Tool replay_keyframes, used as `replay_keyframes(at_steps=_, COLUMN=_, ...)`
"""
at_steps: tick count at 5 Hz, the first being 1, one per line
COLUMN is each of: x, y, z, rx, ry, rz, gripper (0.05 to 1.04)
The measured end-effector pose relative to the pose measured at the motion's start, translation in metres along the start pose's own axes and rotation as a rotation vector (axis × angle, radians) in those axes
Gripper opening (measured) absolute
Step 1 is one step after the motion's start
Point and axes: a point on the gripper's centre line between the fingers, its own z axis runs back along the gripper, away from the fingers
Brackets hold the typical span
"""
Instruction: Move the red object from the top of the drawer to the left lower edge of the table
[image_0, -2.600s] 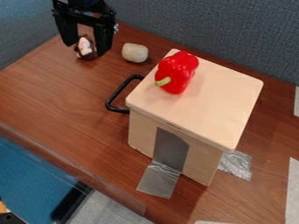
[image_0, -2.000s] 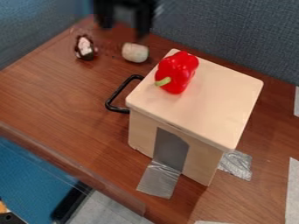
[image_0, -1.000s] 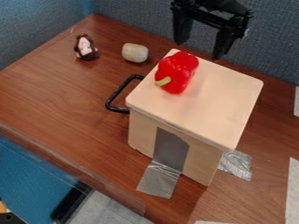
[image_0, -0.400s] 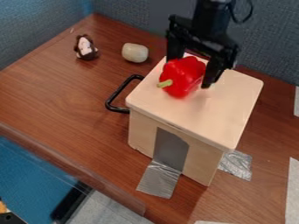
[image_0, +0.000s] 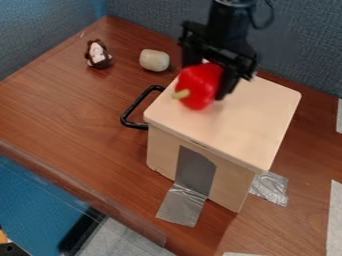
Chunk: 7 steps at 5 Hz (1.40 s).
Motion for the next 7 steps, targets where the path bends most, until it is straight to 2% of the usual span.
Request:
replay_keyframes(at_steps=1, x=-0.009, y=0.024, z=0.006, rx=-0.019, ry=-0.026, rz=0.017, gripper=0.778)
replay_keyframes(at_steps=2, x=-0.040, y=0.075, z=0.006, rx=-0.060, ry=-0.078, rz=0.021, gripper=0.778)
replay_keyframes(at_steps=3, x=-0.061, y=0.118, z=-0.009, rx=-0.054, ry=-0.094, rz=0.033, gripper=0.778)
replay_keyframes(at_steps=5, x=-0.103, y=0.207, z=-0.058, rx=-0.015, ry=-0.056, rz=0.134, gripper=0.778)
replay_keyframes(at_steps=6, x=-0.120, y=0.236, z=-0.070, rx=0.045, ry=-0.051, rz=0.145, gripper=0.778)
replay_keyframes(at_steps=7, x=-0.128, y=0.249, z=-0.084, rx=0.079, ry=-0.038, rz=0.133, gripper=0.778)
